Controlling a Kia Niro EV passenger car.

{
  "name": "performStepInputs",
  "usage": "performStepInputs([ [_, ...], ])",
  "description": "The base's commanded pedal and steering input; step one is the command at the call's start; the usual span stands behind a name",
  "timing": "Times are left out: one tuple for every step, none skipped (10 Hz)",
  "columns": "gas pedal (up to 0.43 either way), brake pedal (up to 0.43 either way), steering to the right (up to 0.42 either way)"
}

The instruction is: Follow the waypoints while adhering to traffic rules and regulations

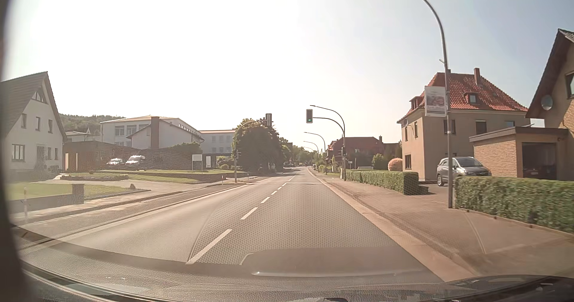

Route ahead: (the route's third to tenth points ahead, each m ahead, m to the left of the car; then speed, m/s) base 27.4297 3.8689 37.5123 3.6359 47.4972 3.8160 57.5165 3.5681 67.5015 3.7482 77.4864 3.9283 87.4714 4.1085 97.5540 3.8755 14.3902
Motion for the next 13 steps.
performStepInputs([
  [0.157, 0.0, -0.005],
  [0.169, 0.0, -0.005],
  [0.169, 0.0, -0.004],
  [0.169, 0.0, -0.004],
  [0.169, 0.0, -0.002],
  [0.169, 0.0, -0.002],
  [0.169, 0.0, -0.002],
  [0.169, 0.0, -0.002],
  [0.177, 0.0, -0.002],
  [0.177, 0.0, -0.002],
  [0.177, 0.0, -0.001],
  [0.177, 0.0, -0.002],
  [0.177, 0.0, -0.001],
])
